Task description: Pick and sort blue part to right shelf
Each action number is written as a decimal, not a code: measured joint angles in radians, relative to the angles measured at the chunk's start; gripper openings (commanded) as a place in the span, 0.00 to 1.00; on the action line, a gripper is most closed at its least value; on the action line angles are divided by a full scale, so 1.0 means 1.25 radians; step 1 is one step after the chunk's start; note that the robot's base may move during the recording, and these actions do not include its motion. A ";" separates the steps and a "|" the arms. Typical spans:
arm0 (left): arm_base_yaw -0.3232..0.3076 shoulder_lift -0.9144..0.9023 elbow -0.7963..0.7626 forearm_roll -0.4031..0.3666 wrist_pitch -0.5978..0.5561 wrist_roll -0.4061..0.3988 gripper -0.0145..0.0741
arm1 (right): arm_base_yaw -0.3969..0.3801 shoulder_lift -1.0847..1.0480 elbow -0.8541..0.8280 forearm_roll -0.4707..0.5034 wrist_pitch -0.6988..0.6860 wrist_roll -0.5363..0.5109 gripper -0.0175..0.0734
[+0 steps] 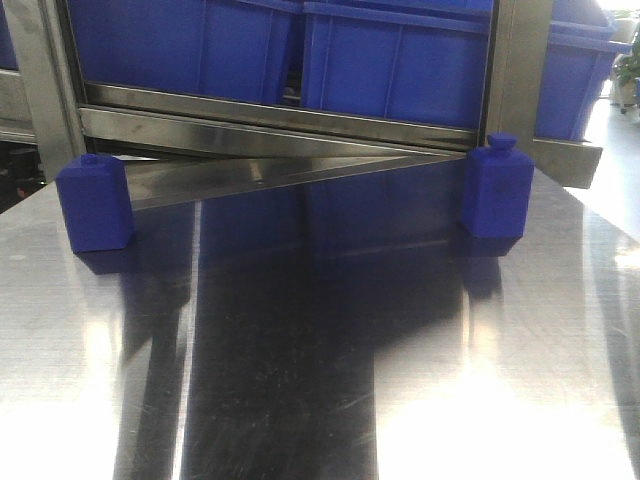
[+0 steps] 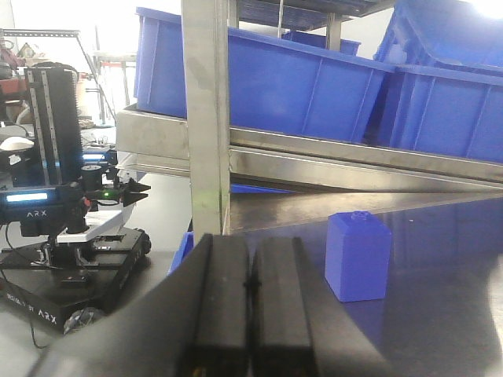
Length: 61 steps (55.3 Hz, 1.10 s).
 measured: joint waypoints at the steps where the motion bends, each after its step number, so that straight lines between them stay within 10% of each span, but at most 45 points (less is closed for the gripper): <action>1: 0.000 0.000 0.000 0.000 0.000 0.000 0.30 | 0.000 0.000 0.000 0.000 0.000 0.000 0.24; 18: 0.000 0.000 -0.009 0.000 -0.077 0.000 0.31 | 0.000 0.000 0.000 0.000 0.000 0.000 0.24; 35: 0.000 0.140 -0.322 0.001 0.241 0.000 0.32 | 0.000 0.000 0.000 0.000 0.000 0.000 0.24; 48: 0.000 0.378 -0.526 -0.007 0.440 0.013 0.59 | 0.000 0.000 0.000 0.000 0.000 0.000 0.24; 61: 0.000 0.623 -0.646 -0.161 0.545 0.093 0.78 | 0.000 0.000 0.000 0.000 0.000 0.000 0.24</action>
